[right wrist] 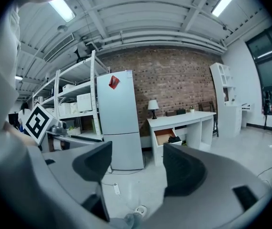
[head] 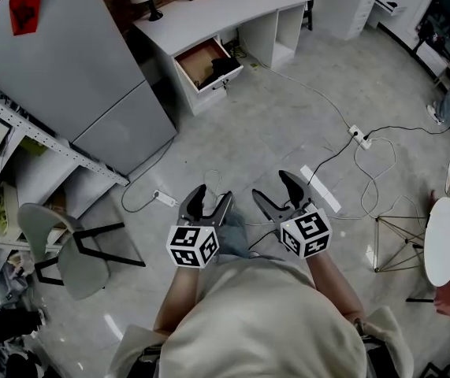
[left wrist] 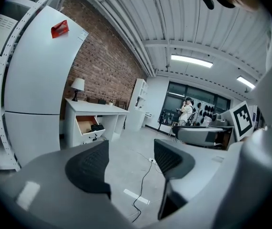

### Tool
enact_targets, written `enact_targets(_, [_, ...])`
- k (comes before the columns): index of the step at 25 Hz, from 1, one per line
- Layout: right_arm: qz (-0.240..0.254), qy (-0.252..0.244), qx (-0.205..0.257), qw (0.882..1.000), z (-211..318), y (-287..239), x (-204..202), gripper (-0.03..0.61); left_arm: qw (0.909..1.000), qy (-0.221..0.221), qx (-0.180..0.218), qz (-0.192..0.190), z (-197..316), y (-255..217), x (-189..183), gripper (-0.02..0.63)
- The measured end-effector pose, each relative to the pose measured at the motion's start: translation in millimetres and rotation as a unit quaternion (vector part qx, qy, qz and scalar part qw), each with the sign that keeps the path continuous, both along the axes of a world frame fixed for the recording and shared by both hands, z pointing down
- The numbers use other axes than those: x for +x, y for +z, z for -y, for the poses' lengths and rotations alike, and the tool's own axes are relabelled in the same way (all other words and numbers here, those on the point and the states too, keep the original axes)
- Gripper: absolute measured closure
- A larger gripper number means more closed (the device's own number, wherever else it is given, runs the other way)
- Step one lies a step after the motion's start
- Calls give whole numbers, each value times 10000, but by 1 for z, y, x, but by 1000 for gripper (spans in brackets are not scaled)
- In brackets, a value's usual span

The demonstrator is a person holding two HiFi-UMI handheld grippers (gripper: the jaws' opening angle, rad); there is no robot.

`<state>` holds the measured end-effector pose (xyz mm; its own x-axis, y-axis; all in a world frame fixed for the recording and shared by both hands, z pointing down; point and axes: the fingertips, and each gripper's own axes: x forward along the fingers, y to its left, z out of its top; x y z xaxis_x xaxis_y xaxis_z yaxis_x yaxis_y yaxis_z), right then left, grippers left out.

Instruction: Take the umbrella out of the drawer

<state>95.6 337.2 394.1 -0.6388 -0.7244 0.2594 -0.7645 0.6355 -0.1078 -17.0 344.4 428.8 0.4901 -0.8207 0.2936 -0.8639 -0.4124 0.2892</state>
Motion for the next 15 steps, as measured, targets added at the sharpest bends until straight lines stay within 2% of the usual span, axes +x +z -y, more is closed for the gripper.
enact_targets(6, [-2, -28, -170, 9999, 58, 11, -9, 233, 9999, 77, -52, -55, 62, 9, -6, 311])
enact_targets(15, [4, 102, -73, 9999, 194, -2, -50, 216, 9994, 290, -62, -201, 196, -4, -41, 307])
